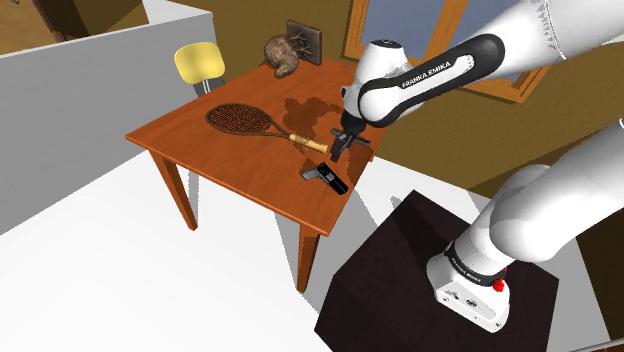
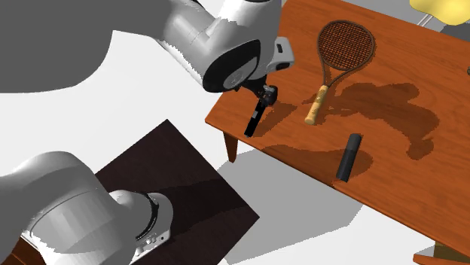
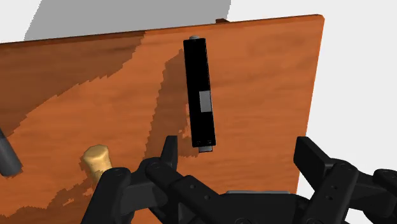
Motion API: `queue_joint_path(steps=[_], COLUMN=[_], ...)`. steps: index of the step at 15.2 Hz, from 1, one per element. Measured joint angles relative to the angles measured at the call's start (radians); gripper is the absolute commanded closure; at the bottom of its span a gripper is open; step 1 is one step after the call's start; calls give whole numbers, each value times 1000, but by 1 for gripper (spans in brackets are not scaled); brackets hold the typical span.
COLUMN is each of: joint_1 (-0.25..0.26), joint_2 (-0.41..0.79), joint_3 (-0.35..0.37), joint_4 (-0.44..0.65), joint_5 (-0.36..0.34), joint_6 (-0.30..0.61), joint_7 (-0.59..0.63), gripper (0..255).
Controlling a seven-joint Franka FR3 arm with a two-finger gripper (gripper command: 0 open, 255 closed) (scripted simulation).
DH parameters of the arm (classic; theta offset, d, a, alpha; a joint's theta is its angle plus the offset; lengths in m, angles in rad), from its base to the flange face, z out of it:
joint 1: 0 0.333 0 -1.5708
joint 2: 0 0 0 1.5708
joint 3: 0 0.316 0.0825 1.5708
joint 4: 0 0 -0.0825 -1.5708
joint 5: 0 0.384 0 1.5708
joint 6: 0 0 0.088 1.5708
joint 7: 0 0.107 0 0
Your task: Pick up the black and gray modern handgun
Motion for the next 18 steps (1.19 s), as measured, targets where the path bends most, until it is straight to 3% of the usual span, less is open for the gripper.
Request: queue_joint_path(steps=[8,16,17,18], joint_1=[10,1,1,1], joint_2=[327,440,444,446], joint_3=[-13,6,7,8], joint_4=[122,130,129,130], joint_5=[76,122,124,125], joint_6=[252,362,366,369], joint_7=[-161,-209,-209,-210], gripper=[0,0,255,255])
